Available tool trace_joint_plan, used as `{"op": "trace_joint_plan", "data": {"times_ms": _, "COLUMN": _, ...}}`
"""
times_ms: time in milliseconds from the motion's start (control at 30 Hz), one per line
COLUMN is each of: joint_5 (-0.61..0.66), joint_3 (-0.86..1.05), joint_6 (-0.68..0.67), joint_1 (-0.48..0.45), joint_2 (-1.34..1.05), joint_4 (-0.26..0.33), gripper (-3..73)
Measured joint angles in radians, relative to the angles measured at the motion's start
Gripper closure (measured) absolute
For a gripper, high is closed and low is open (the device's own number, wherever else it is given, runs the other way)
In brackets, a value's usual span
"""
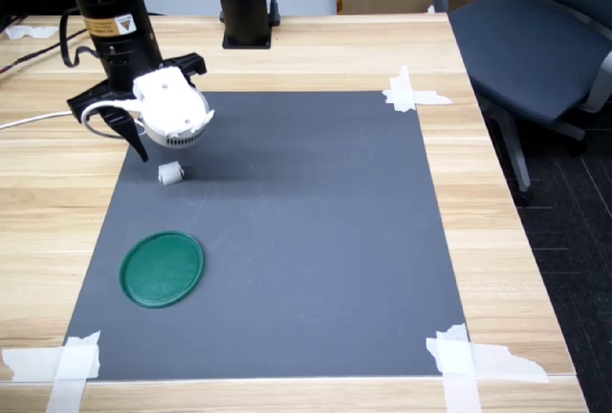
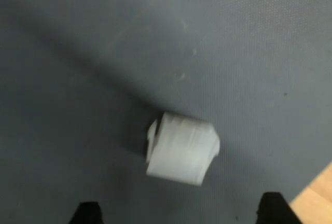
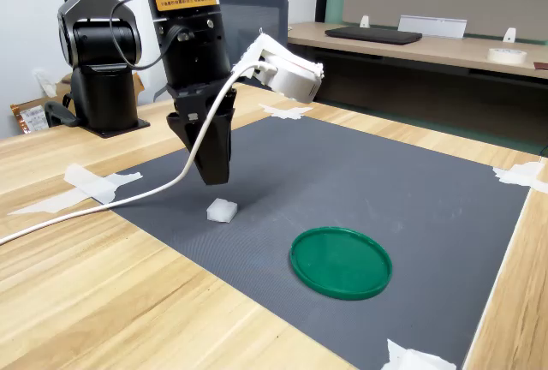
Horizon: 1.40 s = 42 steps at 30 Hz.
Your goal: Grasp a white terminal and put it in the green lid.
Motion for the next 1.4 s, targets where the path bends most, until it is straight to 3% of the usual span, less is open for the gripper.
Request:
{"op": "trace_joint_plan", "data": {"times_ms": 533, "joint_5": -0.049, "joint_3": 0.000, "joint_6": 0.018, "joint_1": 0.000, "joint_2": 0.127, "joint_4": 0.026, "gripper": 13.7}}
{"op": "trace_joint_plan", "data": {"times_ms": 667, "joint_5": -0.059, "joint_3": 0.000, "joint_6": 0.019, "joint_1": 0.000, "joint_2": 0.130, "joint_4": 0.028, "gripper": 24.3}}
{"op": "trace_joint_plan", "data": {"times_ms": 767, "joint_5": -0.070, "joint_3": 0.000, "joint_6": 0.019, "joint_1": 0.000, "joint_2": 0.131, "joint_4": 0.039, "gripper": 38.0}}
{"op": "trace_joint_plan", "data": {"times_ms": 800, "joint_5": -0.070, "joint_3": 0.000, "joint_6": 0.019, "joint_1": 0.000, "joint_2": 0.131, "joint_4": 0.040, "gripper": 39.5}}
{"op": "trace_joint_plan", "data": {"times_ms": 1100, "joint_5": -0.066, "joint_3": -0.051, "joint_6": 0.051, "joint_1": 0.000, "joint_2": 0.115, "joint_4": 0.066, "gripper": 39.2}}
{"op": "trace_joint_plan", "data": {"times_ms": 1400, "joint_5": 0.097, "joint_3": -0.318, "joint_6": 0.154, "joint_1": 0.000, "joint_2": 0.099, "joint_4": 0.089, "gripper": 39.2}}
